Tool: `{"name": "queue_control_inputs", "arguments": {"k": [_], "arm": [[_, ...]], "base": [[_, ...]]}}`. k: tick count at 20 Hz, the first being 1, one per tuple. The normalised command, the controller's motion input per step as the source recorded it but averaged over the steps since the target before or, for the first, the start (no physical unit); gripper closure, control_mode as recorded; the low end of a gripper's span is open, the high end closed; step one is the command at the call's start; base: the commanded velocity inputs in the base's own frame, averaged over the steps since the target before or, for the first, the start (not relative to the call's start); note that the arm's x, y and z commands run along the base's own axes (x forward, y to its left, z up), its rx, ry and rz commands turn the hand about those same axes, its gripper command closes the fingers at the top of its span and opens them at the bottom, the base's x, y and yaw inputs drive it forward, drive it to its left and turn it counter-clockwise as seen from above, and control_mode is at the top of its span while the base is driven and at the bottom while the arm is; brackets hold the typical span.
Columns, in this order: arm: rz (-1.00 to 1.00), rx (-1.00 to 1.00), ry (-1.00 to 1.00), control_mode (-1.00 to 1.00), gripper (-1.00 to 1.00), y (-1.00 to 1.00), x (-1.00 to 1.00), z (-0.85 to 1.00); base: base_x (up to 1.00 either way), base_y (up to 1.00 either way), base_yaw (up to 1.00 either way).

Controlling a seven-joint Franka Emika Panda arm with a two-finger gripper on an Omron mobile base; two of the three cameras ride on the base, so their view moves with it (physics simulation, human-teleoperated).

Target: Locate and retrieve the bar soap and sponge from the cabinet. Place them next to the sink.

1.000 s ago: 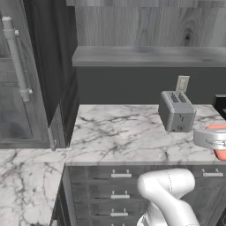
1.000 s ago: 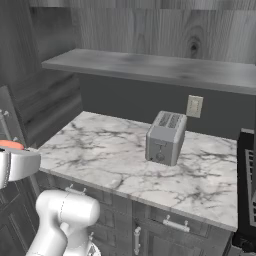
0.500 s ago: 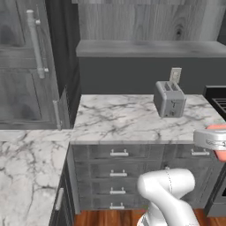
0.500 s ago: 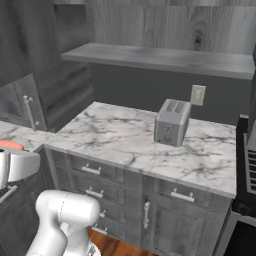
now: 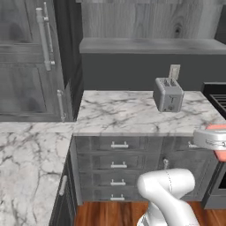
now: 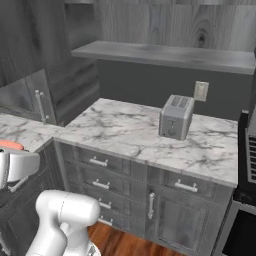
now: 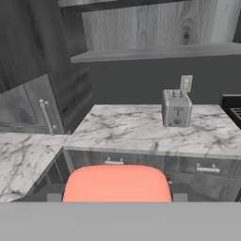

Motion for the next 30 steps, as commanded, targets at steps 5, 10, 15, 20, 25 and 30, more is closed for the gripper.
{"name": "queue_control_inputs", "arguments": {"k": [5, 10, 15, 20, 25, 30], "arm": [[0.00, 0.00, 0.00, 1.00, 1.00, 0.00, 0.00, 0.00], [0.00, 0.00, 0.00, 1.00, 1.00, 0.00, 0.00, 0.00], [0.00, 0.00, 0.00, 1.00, 1.00, 0.00, 0.00, 0.00], [0.00, 0.00, 0.00, 1.00, 1.00, 0.00, 0.00, 0.00], [0.00, 0.00, 0.00, 1.00, 1.00, 0.00, 0.00, 0.00], [0.00, 0.00, 0.00, 1.00, 1.00, 0.00, 0.00, 0.00]], "base": [[-0.31, 0.29, 0.21], [-0.35, 0.31, 0.25], [-0.33, 0.41, 0.25], [-0.24, 0.39, 0.26], [-0.12, 0.36, 0.24], [0.00, 0.42, 0.14]]}}
